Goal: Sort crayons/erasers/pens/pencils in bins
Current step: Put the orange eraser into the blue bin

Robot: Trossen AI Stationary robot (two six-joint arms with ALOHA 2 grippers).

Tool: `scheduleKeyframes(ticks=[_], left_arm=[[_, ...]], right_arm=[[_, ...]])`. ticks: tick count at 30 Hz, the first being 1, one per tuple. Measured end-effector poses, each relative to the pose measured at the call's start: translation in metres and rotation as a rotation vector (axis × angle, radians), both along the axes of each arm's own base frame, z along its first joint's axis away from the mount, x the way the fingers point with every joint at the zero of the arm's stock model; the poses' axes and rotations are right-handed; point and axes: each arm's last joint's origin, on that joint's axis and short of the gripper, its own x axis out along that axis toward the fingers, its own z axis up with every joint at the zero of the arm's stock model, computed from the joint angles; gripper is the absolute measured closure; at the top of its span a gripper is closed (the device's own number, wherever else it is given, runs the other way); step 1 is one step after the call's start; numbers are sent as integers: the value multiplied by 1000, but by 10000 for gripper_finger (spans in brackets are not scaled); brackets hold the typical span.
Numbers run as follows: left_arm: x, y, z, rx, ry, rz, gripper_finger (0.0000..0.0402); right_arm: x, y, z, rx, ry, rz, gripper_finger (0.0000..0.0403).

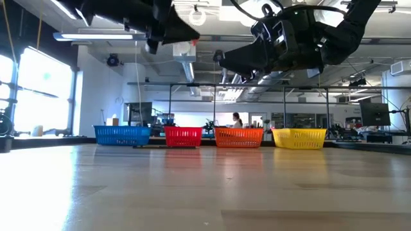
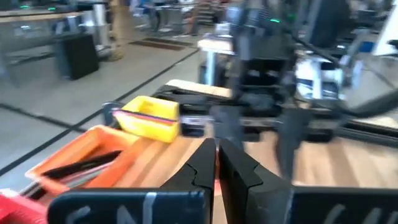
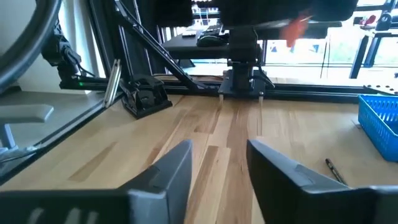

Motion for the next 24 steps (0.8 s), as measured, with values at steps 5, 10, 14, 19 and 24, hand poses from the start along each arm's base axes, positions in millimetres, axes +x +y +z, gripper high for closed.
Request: scheduleKeyframes(ticks=[5,10,14,19,24], left_arm=[[-16,18,1,-77,45,164,401],[-32,43,-2,-141,102,306,401],[-48,69,-9,-168,183,430,401],[-75,108,-28,-253,310,652,401],[-91,142,-45,-297,361,746,401]], right_arm=[[0,0,-1,-17,-1,3,309],[0,0,-1,-22,-2,3,379],[0,0,-1,-32,-2,5,394],[0,0,-1,-33,-2,5,391],[0,0,-1,-48,-7,7,401]])
